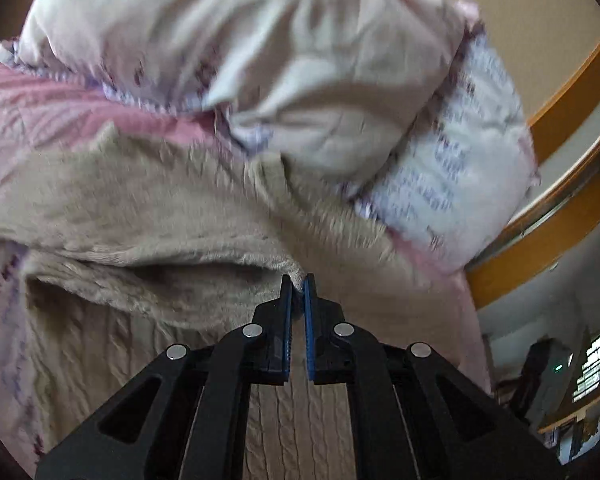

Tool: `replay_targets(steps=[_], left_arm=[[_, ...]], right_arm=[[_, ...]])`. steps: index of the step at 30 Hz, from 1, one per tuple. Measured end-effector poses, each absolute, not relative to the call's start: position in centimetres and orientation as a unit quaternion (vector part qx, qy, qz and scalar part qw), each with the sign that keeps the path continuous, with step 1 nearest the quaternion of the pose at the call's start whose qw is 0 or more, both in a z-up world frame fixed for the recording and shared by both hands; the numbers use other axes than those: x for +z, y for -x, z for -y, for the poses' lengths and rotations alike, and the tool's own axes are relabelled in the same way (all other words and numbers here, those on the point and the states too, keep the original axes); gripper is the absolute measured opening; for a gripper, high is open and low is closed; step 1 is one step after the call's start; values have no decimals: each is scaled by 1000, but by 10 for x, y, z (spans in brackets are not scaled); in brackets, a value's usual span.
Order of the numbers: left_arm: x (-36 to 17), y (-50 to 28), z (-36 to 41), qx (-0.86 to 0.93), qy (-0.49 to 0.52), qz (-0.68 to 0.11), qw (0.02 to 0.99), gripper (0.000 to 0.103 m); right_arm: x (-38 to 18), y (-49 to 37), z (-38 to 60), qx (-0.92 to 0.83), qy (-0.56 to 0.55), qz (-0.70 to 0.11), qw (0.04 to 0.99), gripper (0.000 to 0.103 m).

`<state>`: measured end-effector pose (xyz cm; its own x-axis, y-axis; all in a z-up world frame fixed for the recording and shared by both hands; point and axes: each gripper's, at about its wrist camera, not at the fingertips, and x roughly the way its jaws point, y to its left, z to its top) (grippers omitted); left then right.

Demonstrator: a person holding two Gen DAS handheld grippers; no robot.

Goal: Fold small clothes

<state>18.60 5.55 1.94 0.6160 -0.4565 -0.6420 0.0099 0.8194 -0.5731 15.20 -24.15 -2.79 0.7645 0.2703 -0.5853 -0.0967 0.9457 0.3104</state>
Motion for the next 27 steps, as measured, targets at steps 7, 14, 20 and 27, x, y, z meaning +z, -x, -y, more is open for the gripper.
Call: replay_targets(steps=[7, 14, 20, 27], left_arm=[[13, -176, -58, -160, 233, -444, 850, 35], [20, -148, -158, -67, 320, -415, 849, 51], [-9, -154, -220, 6, 419, -426, 802, 47], [-17, -171, -235, 31, 474, -402, 783, 18]], right_arm=[[-15, -149, 228, 118, -105, -316, 936, 73], [-11, -149, 194, 168, -95, -316, 929, 73], [-12, -149, 174, 183, -89, -318, 926, 73], [-12, -147, 182, 169, -90, -314, 930, 73]])
